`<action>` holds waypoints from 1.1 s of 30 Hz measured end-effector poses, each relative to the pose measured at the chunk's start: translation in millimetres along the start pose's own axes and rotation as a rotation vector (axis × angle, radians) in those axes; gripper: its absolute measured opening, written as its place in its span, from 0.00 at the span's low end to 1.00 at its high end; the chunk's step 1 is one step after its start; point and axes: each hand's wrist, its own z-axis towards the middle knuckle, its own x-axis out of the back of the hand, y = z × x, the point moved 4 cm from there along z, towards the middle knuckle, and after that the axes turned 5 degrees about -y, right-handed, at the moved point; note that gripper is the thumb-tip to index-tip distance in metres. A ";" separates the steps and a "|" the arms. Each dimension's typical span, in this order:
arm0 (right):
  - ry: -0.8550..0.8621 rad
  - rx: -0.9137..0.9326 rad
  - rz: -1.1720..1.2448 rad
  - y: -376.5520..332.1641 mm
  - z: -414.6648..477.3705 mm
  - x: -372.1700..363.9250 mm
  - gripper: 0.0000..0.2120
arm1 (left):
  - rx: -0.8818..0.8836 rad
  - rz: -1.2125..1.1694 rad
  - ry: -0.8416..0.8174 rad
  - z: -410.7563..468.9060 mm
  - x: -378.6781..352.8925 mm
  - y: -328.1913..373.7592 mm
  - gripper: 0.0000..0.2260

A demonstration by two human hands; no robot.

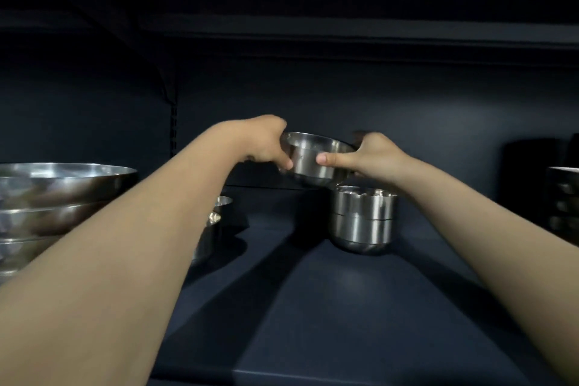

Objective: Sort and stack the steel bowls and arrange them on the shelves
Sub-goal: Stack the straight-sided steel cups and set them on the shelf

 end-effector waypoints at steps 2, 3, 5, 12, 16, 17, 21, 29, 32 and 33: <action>0.050 0.004 0.065 5.4 -4.5 17.9 0.32 | -0.058 -0.096 0.050 6.6 -1.9 14.2 0.27; 0.077 0.005 0.092 8.9 -7.0 24.6 0.29 | -0.083 -0.148 0.065 10.4 -5.3 20.8 0.29; 0.108 -0.009 0.134 20.7 -10.0 33.9 0.25 | -0.108 -0.235 0.060 20.0 -17.5 31.7 0.32; 0.133 -0.068 0.187 64.9 -6.8 34.6 0.24 | -0.068 -0.494 -0.026 57.9 -67.8 35.4 0.37; 0.124 -0.091 0.187 80.9 -0.2 32.5 0.26 | -0.048 -0.546 -0.074 69.4 -86.3 30.1 0.37; 0.104 -0.098 0.177 84.8 1.1 31.7 0.24 | -0.047 -0.542 -0.091 71.5 -90.8 28.8 0.37; 0.038 -0.127 0.148 100.9 5.2 23.2 0.21 | -0.042 -0.557 -0.117 69.7 -104.9 29.6 0.33; 0.052 -0.143 0.147 110.8 4.8 18.9 0.28 | -0.037 -0.637 -0.076 64.8 -112.2 35.8 0.31; 0.043 -0.160 0.140 113.3 6.3 17.7 0.33 | -0.042 -0.566 -0.094 61.5 -111.2 36.8 0.34; 0.043 -0.169 0.126 112.4 6.1 17.9 0.33 | -0.043 -0.501 -0.099 60.4 -110.3 36.8 0.34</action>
